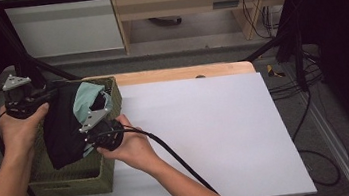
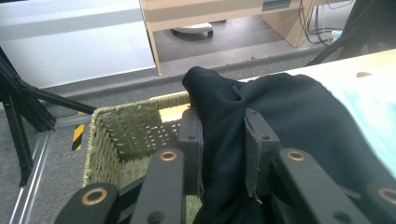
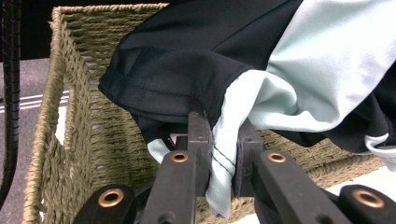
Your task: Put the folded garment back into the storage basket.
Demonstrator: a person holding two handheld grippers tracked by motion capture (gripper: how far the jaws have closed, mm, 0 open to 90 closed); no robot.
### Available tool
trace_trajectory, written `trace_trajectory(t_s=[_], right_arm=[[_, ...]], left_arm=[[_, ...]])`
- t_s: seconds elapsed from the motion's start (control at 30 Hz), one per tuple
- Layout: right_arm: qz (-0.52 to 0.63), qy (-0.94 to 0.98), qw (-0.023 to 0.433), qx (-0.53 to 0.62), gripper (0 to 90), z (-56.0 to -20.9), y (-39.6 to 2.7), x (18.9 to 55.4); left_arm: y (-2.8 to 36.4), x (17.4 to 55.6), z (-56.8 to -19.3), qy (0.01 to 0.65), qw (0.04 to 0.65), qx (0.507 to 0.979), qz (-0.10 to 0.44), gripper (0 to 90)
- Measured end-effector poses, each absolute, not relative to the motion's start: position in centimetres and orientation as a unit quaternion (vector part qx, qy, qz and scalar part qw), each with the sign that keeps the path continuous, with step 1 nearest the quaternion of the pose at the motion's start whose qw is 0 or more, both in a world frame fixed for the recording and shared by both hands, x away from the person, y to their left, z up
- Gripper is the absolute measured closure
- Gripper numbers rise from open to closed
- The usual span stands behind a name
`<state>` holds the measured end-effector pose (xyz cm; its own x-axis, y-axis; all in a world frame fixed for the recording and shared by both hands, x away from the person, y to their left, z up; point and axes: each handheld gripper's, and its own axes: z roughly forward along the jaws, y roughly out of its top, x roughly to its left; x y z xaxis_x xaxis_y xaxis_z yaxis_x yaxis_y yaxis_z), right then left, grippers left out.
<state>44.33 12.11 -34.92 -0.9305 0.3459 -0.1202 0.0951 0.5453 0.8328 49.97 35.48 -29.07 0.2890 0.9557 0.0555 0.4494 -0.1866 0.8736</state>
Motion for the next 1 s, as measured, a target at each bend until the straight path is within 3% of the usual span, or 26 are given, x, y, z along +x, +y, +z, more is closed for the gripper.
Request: trace_trajectory(t_s=[1.0], right_arm=[[0.457,0.872,0.129,0.115,81.5,-35.7,13.8,43.8]], left_arm=[[36.7,50.0,-29.9,0.526,0.375,0.699,0.308,71.5]])
